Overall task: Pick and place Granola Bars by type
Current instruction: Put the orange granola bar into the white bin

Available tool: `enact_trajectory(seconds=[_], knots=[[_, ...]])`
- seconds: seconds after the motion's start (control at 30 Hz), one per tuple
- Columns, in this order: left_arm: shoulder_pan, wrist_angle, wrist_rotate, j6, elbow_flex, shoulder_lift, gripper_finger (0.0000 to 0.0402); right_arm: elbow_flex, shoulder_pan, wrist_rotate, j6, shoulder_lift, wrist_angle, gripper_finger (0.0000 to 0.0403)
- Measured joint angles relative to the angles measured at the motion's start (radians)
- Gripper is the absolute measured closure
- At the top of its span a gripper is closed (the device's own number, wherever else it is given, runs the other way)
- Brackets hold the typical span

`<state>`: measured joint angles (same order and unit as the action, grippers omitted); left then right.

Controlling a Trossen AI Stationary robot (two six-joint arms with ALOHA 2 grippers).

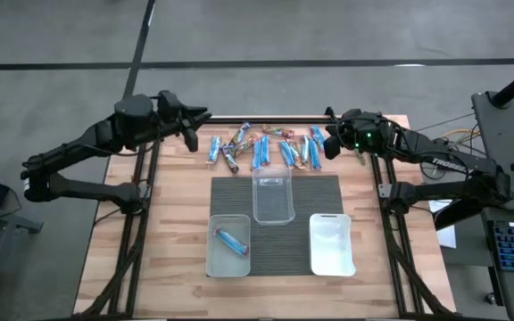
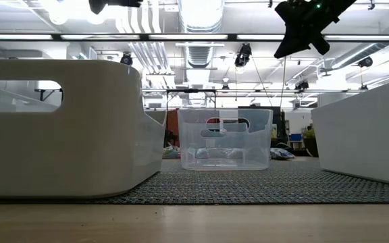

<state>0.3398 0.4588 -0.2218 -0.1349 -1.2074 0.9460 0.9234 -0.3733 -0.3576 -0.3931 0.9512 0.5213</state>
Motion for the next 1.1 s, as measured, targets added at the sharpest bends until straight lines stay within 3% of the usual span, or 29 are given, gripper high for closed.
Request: enact_trajectory(seconds=[0.13,0.33,0.77,1.1], knots=[[0.013,0.107,-0.041,-0.021,-0.048,0.029,0.0242,0.0,0.0,0.0,0.0,0.0,0.0,0.0394],[0.014,0.198,-0.24,0.03,-0.109,0.086,0.0186,0.0,0.0,0.0,-0.005,0.0,0.0,0.0394],[0.054,0.52,-0.251,-0.119,-0.263,0.278,0.0177,0.0,0.0,0.0,-0.007,0.0,0.0,0.0394],[0.054,0.526,-0.24,-0.224,-0.218,0.405,0.0177,0.0,0.0,0.0,-0.005,0.0,0.008,0.0394]])
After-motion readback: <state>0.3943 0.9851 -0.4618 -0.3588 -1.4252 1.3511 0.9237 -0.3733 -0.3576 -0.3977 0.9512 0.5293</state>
